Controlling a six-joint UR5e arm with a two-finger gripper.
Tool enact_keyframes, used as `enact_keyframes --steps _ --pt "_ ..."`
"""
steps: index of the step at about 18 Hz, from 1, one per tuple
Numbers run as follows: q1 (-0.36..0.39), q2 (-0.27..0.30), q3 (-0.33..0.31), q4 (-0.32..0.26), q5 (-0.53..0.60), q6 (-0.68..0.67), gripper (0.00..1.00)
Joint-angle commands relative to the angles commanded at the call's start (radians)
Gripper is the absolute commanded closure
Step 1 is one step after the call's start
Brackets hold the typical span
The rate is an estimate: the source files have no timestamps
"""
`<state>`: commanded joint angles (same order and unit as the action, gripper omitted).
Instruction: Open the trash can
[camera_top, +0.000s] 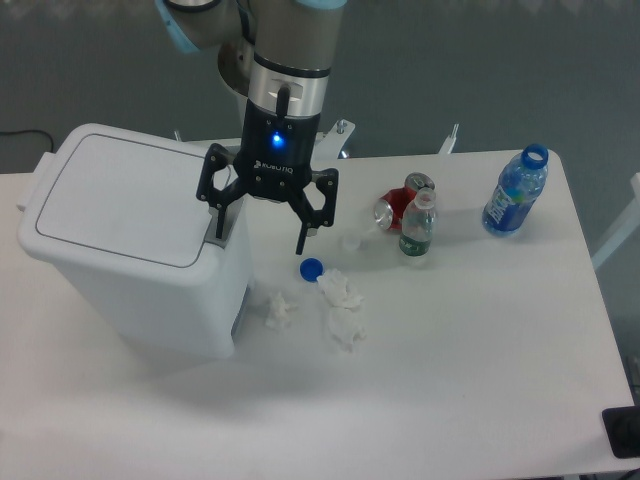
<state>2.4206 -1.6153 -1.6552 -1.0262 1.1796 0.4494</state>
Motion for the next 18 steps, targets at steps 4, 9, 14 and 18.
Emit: enact_keyframes --steps 4,9,14,18 --pt "0.000 0.006 -0.011 -0.003 0.002 0.002 0.00" --pt "0.002 0.012 -0.021 -0.003 0.002 0.005 0.00" --pt "0.003 0.014 -0.028 -0.002 0.000 0.005 0.00" --pt "0.006 0.014 -0.028 0.000 0.002 0.006 0.00"
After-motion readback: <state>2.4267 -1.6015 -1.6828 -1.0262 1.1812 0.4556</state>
